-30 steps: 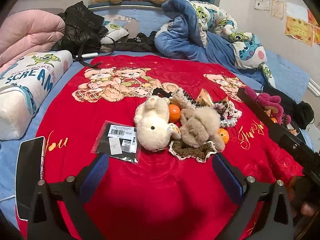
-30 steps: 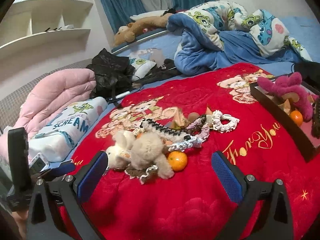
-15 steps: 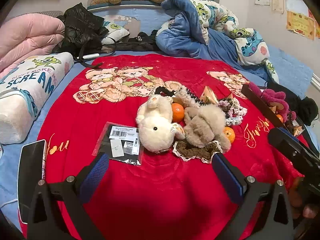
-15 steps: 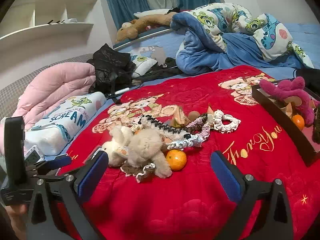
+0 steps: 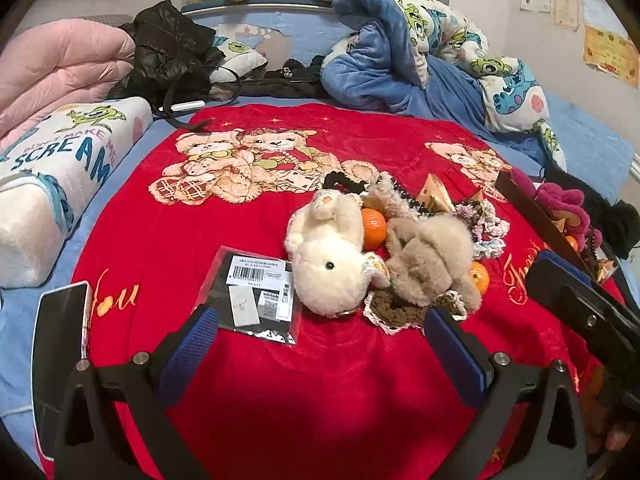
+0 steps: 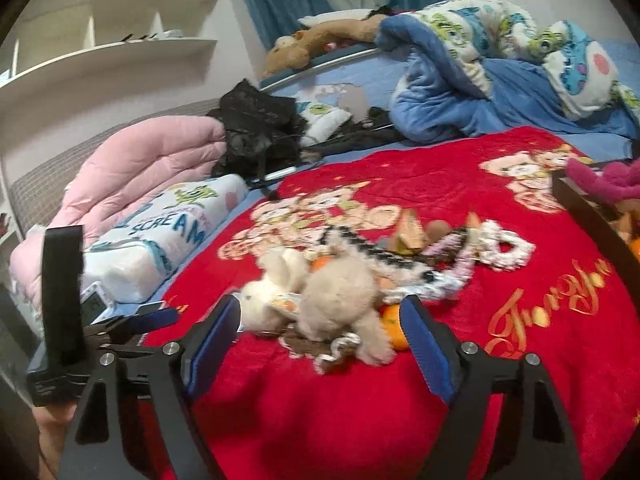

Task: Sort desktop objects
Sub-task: 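Grasp the cream fluffy plush with the right tool while the left tool grasps the white bunny plush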

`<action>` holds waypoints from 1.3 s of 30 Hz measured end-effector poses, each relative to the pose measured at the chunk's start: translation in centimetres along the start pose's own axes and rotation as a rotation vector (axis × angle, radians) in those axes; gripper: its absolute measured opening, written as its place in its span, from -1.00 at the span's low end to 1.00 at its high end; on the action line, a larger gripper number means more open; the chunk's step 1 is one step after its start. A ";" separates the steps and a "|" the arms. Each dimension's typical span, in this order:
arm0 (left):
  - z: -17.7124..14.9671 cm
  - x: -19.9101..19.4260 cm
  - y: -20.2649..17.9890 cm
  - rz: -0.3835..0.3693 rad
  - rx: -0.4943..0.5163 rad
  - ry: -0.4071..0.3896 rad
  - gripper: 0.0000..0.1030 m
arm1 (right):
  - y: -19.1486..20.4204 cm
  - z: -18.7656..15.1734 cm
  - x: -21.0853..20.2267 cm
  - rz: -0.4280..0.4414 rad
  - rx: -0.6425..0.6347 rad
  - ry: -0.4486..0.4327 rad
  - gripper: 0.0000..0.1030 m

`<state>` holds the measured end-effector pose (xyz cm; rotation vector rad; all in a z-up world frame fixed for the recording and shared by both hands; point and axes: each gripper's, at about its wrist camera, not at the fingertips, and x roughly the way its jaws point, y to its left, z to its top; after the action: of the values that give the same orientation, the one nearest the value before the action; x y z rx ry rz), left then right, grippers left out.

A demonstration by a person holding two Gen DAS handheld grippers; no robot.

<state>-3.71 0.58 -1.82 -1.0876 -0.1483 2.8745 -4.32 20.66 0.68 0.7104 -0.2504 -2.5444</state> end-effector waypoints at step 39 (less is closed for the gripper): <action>4.1 12.3 0.6 -0.012 0.048 0.177 1.00 | -3.9 1.9 12.4 -0.009 0.088 0.303 0.26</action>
<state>-15.64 0.87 -6.89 -1.3193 -0.0765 2.7380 -16.19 17.93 -4.32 1.1182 -0.2560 -2.4035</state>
